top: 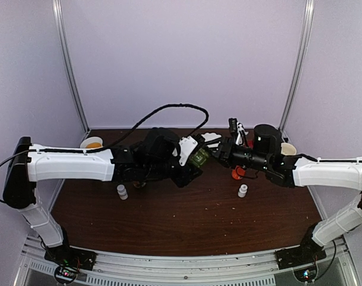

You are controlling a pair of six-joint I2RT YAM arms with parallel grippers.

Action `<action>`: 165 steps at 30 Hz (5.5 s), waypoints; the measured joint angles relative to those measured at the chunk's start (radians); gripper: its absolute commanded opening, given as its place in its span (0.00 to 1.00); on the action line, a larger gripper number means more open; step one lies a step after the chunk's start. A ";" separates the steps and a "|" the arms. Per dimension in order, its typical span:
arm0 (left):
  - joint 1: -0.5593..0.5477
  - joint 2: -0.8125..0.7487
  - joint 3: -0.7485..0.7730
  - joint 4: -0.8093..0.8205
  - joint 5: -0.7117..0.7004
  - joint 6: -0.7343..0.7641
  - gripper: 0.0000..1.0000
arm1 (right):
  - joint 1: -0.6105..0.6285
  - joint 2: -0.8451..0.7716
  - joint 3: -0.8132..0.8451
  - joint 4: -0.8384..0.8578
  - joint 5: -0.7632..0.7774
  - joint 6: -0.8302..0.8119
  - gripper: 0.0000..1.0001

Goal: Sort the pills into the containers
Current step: Open the lid of the pill container.

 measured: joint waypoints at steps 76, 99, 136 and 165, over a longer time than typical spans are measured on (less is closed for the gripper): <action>0.223 0.002 -0.172 0.741 0.963 -0.629 0.28 | 0.023 0.032 -0.145 0.649 -0.251 -0.085 0.73; 0.224 0.004 -0.172 0.719 0.956 -0.618 0.26 | 0.026 0.034 -0.145 0.648 -0.252 -0.080 0.71; 0.149 -0.049 -0.030 0.011 0.482 -0.072 0.30 | 0.032 -0.033 -0.069 0.124 -0.004 -0.237 0.63; 0.059 -0.086 -0.056 -0.055 0.127 0.051 0.87 | 0.032 0.058 -0.056 0.123 -0.031 -0.055 0.19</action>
